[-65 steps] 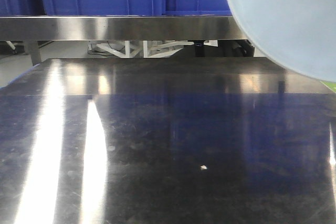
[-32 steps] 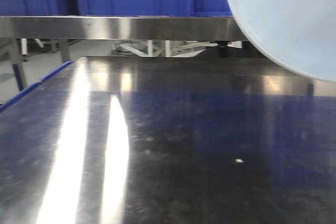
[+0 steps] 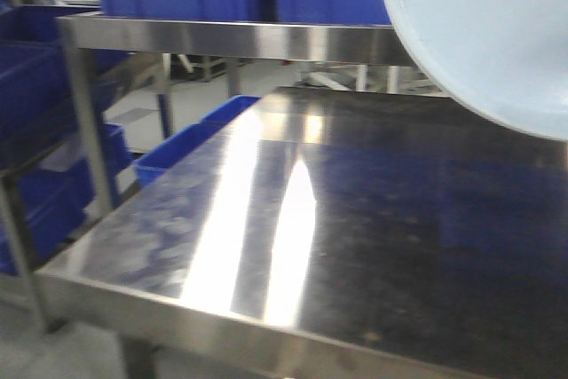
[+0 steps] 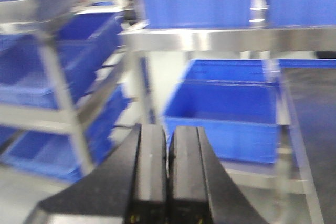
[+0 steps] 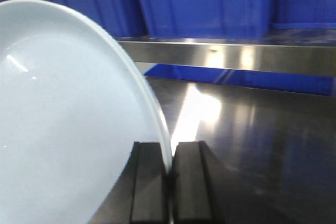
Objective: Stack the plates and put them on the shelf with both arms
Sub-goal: 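Drive the base away from the table holding the plates in the right gripper, then drive forward across the room holding the plates in the right gripper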
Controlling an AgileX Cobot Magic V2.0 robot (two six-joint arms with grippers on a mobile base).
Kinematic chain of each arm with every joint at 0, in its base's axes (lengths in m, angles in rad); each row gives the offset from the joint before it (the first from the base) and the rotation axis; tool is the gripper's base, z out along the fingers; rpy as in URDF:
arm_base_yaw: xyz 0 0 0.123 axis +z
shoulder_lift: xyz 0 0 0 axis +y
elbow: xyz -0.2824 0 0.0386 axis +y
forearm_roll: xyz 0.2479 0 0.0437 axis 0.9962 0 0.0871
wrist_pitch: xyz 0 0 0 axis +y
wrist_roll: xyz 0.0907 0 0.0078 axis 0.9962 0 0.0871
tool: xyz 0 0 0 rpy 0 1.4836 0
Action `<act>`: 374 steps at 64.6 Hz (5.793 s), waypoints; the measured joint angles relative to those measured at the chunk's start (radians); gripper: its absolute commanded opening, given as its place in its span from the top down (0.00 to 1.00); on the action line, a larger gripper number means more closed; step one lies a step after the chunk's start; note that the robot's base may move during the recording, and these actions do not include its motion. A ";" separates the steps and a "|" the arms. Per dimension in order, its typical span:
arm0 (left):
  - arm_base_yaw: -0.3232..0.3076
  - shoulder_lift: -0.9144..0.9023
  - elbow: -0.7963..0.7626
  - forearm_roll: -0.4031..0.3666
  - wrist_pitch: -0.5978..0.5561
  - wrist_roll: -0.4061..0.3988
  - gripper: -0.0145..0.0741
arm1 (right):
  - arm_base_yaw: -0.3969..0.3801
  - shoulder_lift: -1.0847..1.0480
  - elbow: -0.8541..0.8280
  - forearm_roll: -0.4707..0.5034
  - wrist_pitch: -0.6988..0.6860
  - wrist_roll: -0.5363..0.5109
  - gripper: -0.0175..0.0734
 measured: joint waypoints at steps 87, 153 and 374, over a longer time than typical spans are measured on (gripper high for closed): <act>0.000 0.000 0.000 0.000 0.000 0.000 0.75 | 0.000 0.000 0.000 0.000 0.000 0.000 0.75; 0.000 -0.001 0.000 0.000 0.000 0.000 0.75 | 0.000 0.000 0.000 0.000 0.000 0.000 0.75; 0.000 -0.001 0.000 0.002 0.000 0.000 0.75 | 0.000 0.000 0.000 0.000 0.002 0.000 0.75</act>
